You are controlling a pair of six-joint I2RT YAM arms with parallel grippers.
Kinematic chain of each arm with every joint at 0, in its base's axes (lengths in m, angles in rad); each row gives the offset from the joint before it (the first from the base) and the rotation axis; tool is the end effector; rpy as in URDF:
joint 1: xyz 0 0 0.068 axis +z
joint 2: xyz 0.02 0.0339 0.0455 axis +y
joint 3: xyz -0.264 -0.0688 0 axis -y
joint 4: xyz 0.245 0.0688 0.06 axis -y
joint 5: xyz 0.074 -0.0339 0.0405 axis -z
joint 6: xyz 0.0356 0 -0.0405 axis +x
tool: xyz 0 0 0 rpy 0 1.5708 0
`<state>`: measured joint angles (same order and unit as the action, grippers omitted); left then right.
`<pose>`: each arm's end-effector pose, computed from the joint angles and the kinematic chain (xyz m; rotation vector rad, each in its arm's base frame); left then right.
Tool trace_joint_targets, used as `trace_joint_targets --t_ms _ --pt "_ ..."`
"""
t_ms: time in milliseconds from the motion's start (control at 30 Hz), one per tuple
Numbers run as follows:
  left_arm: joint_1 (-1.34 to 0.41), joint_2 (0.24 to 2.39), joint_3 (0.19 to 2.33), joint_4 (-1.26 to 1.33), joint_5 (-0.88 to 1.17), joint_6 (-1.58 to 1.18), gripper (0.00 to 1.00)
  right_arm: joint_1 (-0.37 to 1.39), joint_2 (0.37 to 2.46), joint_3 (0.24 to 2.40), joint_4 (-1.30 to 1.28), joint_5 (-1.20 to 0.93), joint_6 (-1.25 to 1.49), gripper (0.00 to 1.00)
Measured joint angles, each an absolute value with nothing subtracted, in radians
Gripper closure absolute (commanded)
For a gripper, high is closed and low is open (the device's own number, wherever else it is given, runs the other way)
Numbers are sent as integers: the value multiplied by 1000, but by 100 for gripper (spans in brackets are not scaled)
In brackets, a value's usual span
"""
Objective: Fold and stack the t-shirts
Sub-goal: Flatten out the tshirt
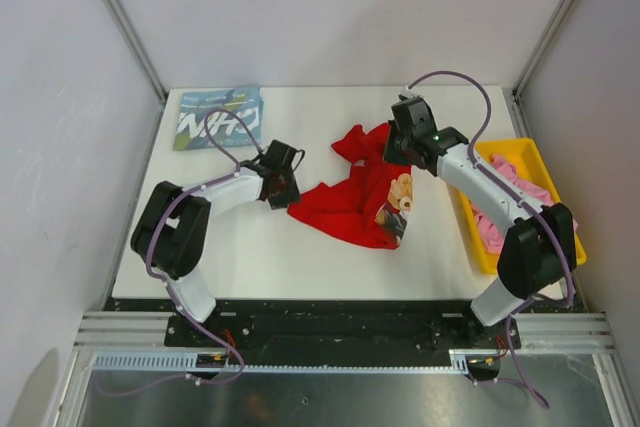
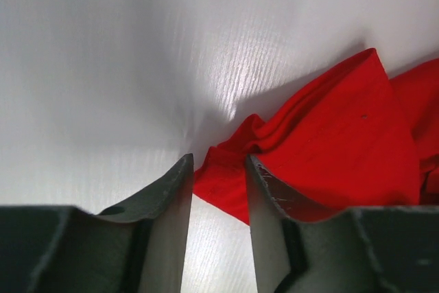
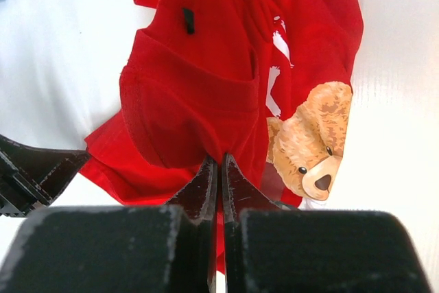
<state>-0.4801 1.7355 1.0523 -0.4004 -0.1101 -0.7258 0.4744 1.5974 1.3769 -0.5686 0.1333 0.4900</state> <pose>0.3055 -0.1547 0.1691 -0.3632 2.6432 -0.2549 0.3190 0.1585 0.3048 0.0837 2.3716 0.3130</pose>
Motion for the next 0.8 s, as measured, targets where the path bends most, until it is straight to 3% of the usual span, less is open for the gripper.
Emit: trace_joint_targets --t_ms 100,167,433,800 --pt "-480 1736 1055 -396 -107 -727 89 468 1593 1371 -569 131 490 100" --pt "-480 1736 1055 -394 -102 -728 97 464 1592 1370 -569 130 490 100" --pt "-462 1687 1055 -406 -102 -723 100 400 1554 1361 -576 114 490 100" --pt "-180 1207 1106 -471 -167 -643 100 114 1312 1356 -649 61 498 100"
